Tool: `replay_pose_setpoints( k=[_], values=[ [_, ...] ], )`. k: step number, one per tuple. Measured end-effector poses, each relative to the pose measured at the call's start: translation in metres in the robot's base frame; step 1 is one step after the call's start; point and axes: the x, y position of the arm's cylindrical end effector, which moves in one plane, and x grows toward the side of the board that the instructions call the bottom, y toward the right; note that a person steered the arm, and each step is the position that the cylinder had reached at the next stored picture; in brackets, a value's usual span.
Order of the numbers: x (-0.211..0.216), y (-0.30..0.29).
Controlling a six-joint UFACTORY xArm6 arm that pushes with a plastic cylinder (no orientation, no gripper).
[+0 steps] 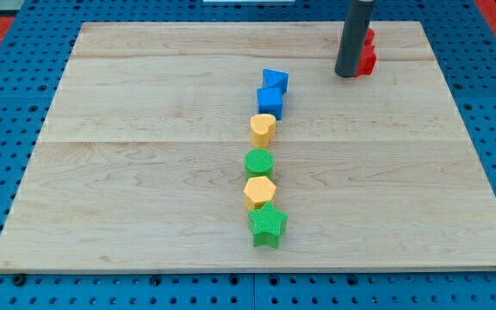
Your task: Place the blue triangle below the red star
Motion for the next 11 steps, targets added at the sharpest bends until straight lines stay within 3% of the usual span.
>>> replay_pose_setpoints(
  k=[1, 3, 4, 5, 11],
  values=[
    [0.007, 0.002],
    [-0.030, -0.089],
    [-0.024, -0.165],
    [0.032, -0.176],
    [0.014, -0.038]
  ],
)
